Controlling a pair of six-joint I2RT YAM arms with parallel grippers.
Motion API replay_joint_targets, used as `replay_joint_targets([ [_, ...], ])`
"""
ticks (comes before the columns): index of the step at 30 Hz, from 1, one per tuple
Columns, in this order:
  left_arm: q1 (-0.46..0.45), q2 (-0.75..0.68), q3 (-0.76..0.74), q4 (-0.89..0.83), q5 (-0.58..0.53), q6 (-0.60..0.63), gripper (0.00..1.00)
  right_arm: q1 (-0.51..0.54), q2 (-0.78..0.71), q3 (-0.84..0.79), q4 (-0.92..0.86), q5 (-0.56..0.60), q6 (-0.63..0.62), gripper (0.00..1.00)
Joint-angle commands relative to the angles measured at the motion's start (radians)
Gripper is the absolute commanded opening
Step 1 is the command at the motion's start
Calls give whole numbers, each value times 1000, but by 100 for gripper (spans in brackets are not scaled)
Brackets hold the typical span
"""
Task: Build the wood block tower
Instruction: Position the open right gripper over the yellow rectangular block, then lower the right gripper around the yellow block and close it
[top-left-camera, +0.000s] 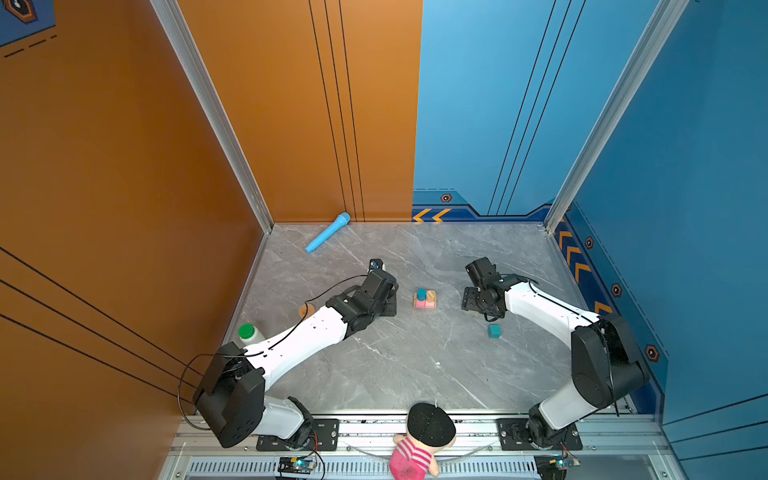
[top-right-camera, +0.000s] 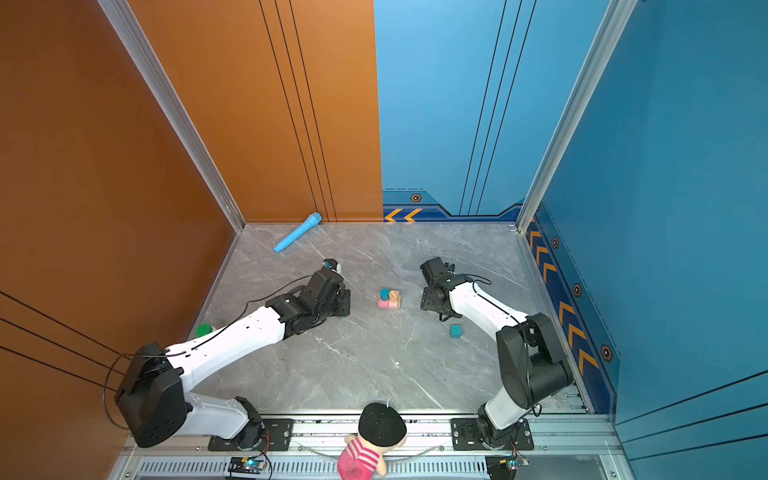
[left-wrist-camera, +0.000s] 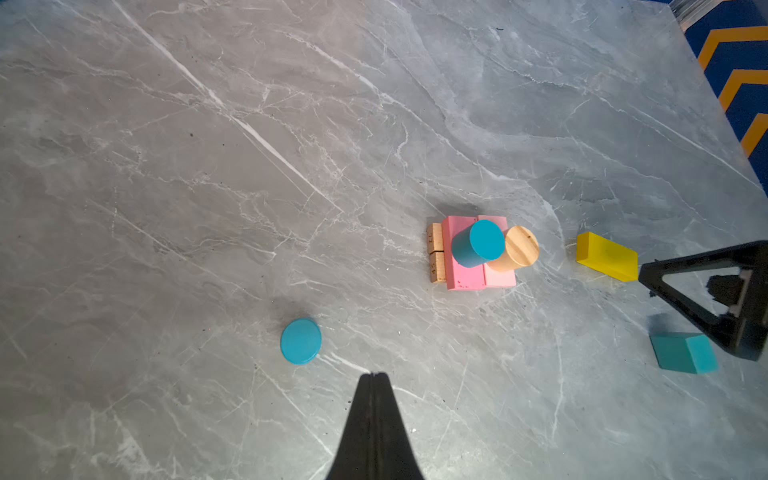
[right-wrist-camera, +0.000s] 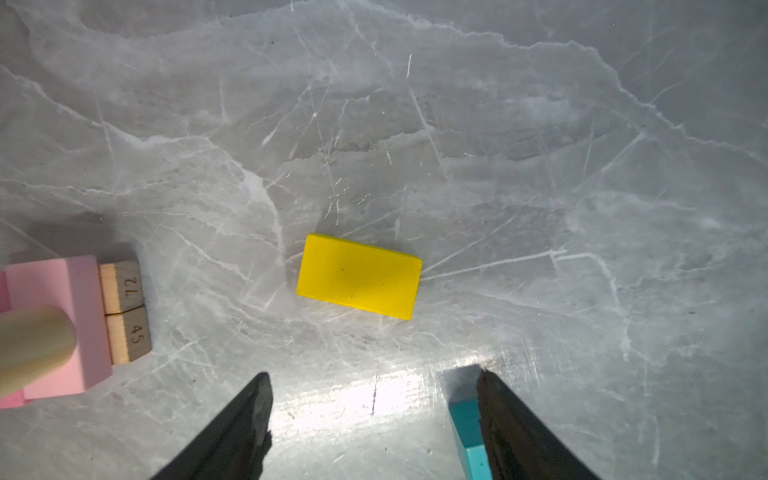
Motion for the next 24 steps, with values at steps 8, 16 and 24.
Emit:
replay_joint_targets([
  [8, 47, -60, -51, 27, 66, 15, 2, 6, 68, 44, 33, 46, 139, 78],
  [16, 75, -82, -77, 35, 85, 14, 2, 11, 122, 78, 29, 52, 154, 78],
  [24, 90, -88, -87, 36, 94, 11, 3, 10, 172, 98, 20, 57, 155, 79],
])
